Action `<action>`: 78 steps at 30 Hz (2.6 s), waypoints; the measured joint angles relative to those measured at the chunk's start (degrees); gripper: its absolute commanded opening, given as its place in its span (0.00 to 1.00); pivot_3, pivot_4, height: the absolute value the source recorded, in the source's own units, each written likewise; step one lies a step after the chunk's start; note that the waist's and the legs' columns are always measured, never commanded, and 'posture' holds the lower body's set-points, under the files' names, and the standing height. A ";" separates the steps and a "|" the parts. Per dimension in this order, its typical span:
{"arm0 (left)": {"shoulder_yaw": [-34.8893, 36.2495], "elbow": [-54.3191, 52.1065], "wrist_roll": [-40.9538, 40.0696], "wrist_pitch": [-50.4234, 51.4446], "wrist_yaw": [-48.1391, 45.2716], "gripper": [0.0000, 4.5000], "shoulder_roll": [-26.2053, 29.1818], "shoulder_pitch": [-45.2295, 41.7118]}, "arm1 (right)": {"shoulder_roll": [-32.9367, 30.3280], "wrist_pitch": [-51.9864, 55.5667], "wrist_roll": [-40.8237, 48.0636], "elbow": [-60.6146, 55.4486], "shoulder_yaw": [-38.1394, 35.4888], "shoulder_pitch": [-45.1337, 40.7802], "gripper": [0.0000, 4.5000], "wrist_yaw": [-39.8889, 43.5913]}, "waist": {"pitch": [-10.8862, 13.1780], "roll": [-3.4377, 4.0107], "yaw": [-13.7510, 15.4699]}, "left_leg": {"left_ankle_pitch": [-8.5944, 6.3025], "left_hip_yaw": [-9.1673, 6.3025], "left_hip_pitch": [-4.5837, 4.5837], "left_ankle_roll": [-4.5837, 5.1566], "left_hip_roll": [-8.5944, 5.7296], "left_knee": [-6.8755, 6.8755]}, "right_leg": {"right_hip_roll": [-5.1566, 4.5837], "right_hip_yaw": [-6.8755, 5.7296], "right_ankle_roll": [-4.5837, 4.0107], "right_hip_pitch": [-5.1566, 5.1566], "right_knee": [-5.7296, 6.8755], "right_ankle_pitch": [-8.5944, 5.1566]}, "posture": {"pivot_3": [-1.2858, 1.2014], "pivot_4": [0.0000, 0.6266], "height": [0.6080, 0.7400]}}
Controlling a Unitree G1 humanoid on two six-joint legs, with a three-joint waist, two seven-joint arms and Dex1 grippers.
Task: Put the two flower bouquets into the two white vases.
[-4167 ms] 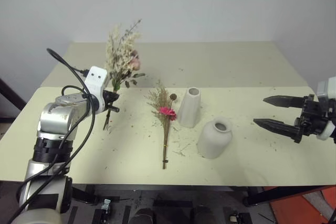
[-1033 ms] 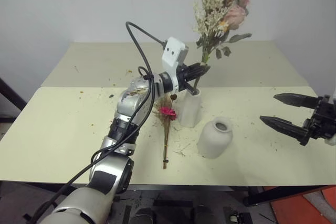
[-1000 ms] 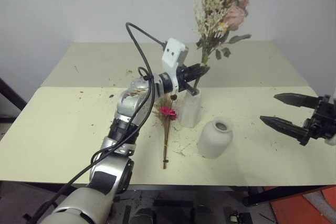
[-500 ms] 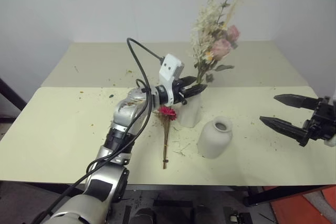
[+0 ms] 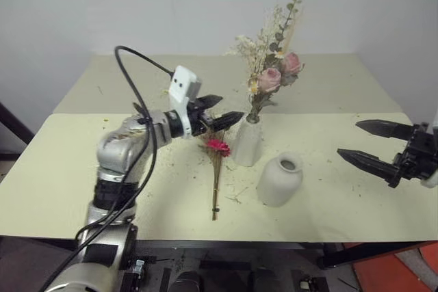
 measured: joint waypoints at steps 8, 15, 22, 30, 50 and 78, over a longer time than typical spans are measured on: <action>-3.73 -5.20 -2.15 28.95 5.45 1.00 11.39 -3.24 | 0.00 -0.46 -0.11 1.14 2.17 -1.16 1.00 0.68 | 0.01 -0.02 0.29 | 0.00 -0.04 0.06 0.00 -0.05 0.03 | -0.01 -0.05 0.07 0.10 0.05 0.00 | 0.52 0.24 1.00; -13.47 -0.16 -7.81 40.33 9.73 1.00 12.82 -9.72 | 0.00 -2.28 -0.91 3.08 4.03 -2.80 1.00 1.41 | 0.01 -0.01 -0.14 | 0.00 0.00 0.05 0.00 -0.01 -0.06 | 0.00 0.03 0.06 -0.01 0.04 0.00 | 0.52 0.24 1.00; -20.54 8.74 -16.59 40.34 18.72 1.00 9.26 -13.90 | 0.00 -3.63 -1.31 3.90 4.93 -4.69 1.00 1.75 | 0.01 -0.01 0.01 | 0.00 0.00 0.04 -0.01 -0.02 -0.06 | -0.01 0.05 0.06 -0.01 0.04 0.00 | 0.52 0.24 1.00; -23.93 11.58 -20.53 40.35 26.21 1.00 5.16 -13.62 | 0.00 -3.73 -1.30 3.81 5.28 -4.46 1.00 1.66 | 0.01 -0.01 0.05 | 0.01 0.00 0.02 -0.02 -0.04 -0.04 | -0.03 0.08 0.06 -0.04 0.05 0.00 | 0.52 0.24 1.00; -21.24 16.60 -15.96 40.38 33.60 0.01 -1.33 -10.69 | 0.05 -3.72 -1.04 3.09 5.25 -3.43 1.00 1.46 | -0.10 0.14 0.22 | 0.04 0.00 0.04 -0.06 -0.08 -0.04 | -0.05 0.08 0.06 0.01 0.04 0.00 | 0.52 0.24 1.00; 16.62 5.15 -21.22 15.40 11.47 0.01 1.55 -13.62 | -0.01 -3.70 -0.57 4.39 6.22 -4.12 1.00 1.70 | -0.09 0.13 0.20 | 0.12 -0.01 -0.16 -0.23 -0.07 -0.02 | -0.09 0.00 0.04 -0.14 0.03 0.03 | 0.52 0.24 1.00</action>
